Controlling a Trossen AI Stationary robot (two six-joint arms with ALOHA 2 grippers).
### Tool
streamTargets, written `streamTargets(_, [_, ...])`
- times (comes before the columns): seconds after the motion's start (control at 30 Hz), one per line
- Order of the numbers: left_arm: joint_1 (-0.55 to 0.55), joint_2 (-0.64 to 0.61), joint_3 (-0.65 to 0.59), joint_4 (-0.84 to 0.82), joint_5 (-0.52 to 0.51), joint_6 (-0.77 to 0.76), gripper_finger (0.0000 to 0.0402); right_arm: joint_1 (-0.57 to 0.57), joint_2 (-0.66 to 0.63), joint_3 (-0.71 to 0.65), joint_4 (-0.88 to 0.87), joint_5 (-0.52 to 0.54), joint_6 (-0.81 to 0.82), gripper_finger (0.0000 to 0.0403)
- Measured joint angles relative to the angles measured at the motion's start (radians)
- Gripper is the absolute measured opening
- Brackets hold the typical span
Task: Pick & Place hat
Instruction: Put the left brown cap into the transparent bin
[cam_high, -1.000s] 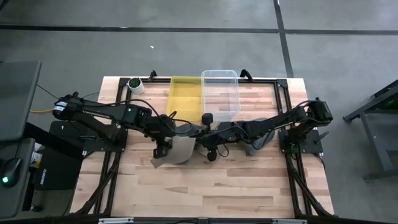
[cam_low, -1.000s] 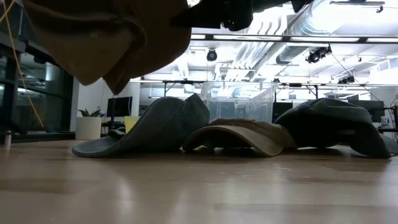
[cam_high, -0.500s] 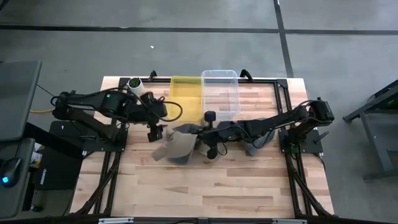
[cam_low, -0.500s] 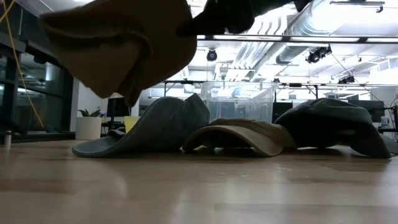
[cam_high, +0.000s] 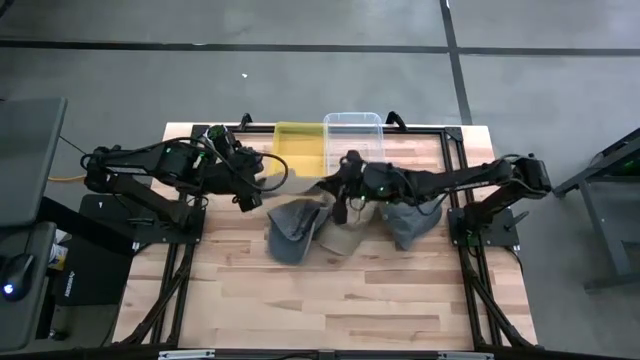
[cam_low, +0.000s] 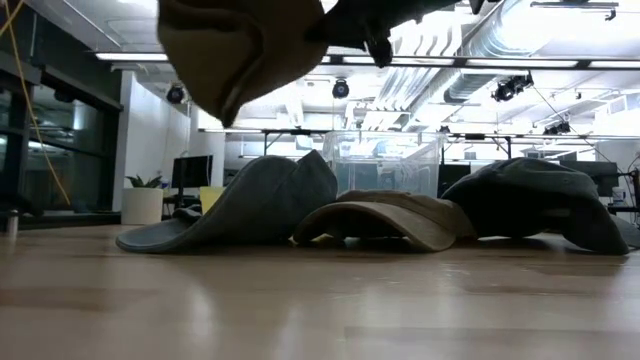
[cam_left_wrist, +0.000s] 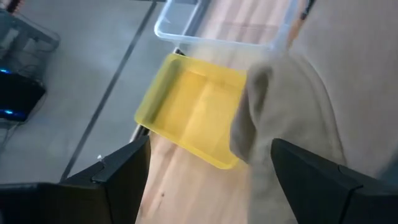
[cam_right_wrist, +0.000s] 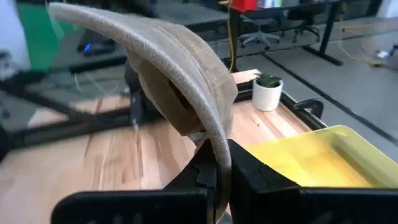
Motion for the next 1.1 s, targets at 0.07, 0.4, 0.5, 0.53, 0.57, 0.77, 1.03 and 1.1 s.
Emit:
streamTargets(0.07, [0.0,0.0,0.0,-0.001,-0.033,0.0,0.0309,-0.022,-0.024,0.0,-0.018,-0.003,0.034,0.0006])
streamTargets(0.4, [0.0,-0.061,-0.001,-0.101,-0.268,-0.027,0.0309,-0.143,-0.144,0.0,-0.202,0.005,0.164,0.0006])
streamTargets(0.5, [0.0,-0.076,-0.001,-0.11,-0.283,-0.026,0.0309,-0.181,-0.177,0.0,-0.249,-0.002,0.219,0.0006])
streamTargets(0.53, [0.0,-0.08,-0.001,-0.12,-0.292,-0.027,0.0309,-0.191,-0.187,0.0,-0.261,-0.003,0.223,0.0006])
streamTargets(0.57, [0.0,-0.09,-0.002,-0.13,-0.298,-0.028,0.0309,-0.2,-0.197,0.0,-0.269,-0.002,0.224,0.0006])
streamTargets(0.77, [0.0,-0.145,-0.002,-0.159,-0.317,-0.027,0.0309,-0.273,-0.253,0.0,-0.332,-0.083,0.254,0.0006])
streamTargets(1.03, [0.0,-0.182,-0.001,-0.172,-0.313,-0.027,0.0309,-0.351,-0.247,0.214,-0.63,-0.097,0.149,0.0006])
streamTargets(1.1, [0.0,-0.191,-0.002,-0.172,-0.307,-0.027,0.0309,-0.373,-0.227,0.303,-0.752,-0.097,0.109,0.0006])
